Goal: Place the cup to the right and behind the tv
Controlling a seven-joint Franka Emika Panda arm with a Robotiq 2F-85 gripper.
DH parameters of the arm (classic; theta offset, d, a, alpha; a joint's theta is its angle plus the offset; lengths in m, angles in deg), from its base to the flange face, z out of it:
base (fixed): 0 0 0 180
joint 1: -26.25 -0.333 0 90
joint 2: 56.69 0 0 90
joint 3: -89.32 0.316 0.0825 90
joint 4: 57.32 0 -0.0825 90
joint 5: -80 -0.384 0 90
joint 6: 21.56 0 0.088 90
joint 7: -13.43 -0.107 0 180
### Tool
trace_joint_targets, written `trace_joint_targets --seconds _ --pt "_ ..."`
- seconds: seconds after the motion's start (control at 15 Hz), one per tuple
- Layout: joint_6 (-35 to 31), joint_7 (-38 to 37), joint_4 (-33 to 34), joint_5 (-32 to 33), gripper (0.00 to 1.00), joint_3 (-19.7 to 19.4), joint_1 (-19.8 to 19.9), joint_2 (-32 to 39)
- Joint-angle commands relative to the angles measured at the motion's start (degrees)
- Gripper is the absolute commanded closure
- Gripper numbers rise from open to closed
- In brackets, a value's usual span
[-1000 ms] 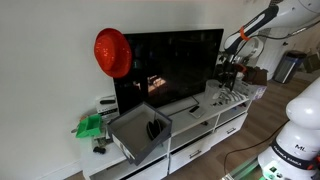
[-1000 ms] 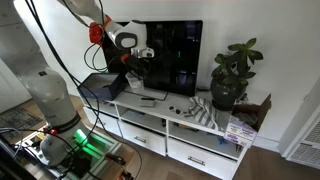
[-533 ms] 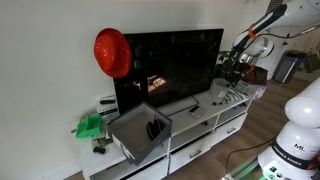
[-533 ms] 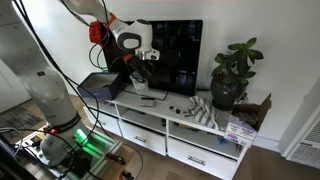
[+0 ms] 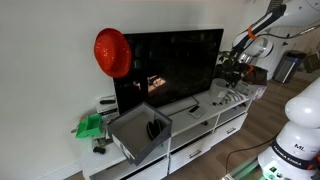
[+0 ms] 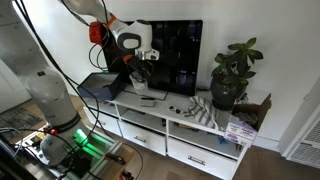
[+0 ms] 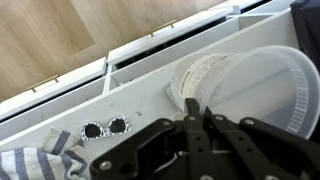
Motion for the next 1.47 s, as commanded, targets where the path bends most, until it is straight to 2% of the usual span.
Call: trace_joint_targets --seconds 0.0,0.07,0.33,0.73,1.13,1.4 --pt "0.1 -0.11 0.04 0.1 0.96 -0.09 -0.08 -0.04" --pt "0.1 -0.11 0.04 0.1 0.99 -0.09 -0.08 -0.04" --pt "-0.11 -9.29 3.85 -4.04 0.99 -0.36 0.34 2.82" --pt "1.36 -19.55 13.41 -9.22 0.99 -2.01 2.88 10.5" --pt "4.53 -25.07 23.97 -17.36 0.99 -3.58 8.71 20.07" --pt "7.28 -30.25 34.28 -23.12 0.99 -3.52 13.33 29.17"
